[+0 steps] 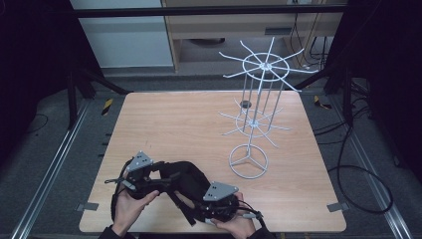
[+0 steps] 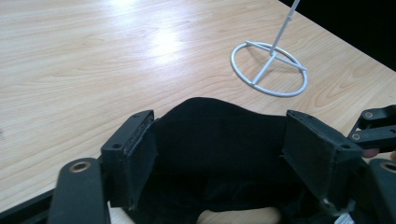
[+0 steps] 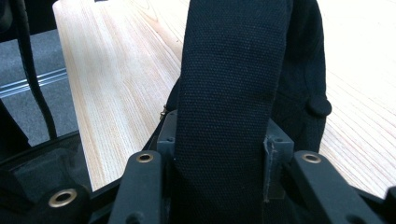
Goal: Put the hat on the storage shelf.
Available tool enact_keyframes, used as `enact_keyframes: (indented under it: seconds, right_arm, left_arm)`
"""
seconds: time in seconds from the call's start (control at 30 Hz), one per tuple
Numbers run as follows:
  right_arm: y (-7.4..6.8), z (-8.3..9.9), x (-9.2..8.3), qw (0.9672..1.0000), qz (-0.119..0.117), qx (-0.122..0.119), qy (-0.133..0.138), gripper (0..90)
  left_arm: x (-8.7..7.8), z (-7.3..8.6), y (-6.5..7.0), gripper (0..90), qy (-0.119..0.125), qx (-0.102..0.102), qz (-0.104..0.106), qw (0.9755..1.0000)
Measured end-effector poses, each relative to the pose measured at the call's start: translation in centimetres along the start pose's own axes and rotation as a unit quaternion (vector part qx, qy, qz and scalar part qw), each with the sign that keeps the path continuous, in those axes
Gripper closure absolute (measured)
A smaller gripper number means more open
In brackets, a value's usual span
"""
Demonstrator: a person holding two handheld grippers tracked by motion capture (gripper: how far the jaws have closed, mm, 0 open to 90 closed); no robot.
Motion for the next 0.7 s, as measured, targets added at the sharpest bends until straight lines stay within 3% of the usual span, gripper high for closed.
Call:
enact_keyframes:
  seconds: [0.3,0.53,0.7]
  right_arm:
    - [-0.2,-0.3,0.2,1.0,-0.007,-0.004,0.006,58.0]
    - [-0.6,-0.4,0.5,0.9997,-0.019,-0.012,0.004,56.1]
    - [-0.8,-0.4,0.5,0.9994,-0.03,-0.013,0.001,52.5]
  left_arm:
    - [-0.3,-1.2,0.7,23.6,0.014,0.006,-0.008,0.9998]
    - [1.5,-0.7,1.6,22.5,-0.019,0.006,0.0,0.9998]
    - [1.5,0.3,1.0,28.0,-0.032,0.0,0.002,0.9995]
Point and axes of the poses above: each handheld gripper's, and its own axes: x roughly forward along the jaws, z roughly out of its underside, y roughly to its right, the point moved 1 cm from there along x, roughly forward along the jaws, and after that the axes turned 9 degrees about -z, right-handed, at the moved point
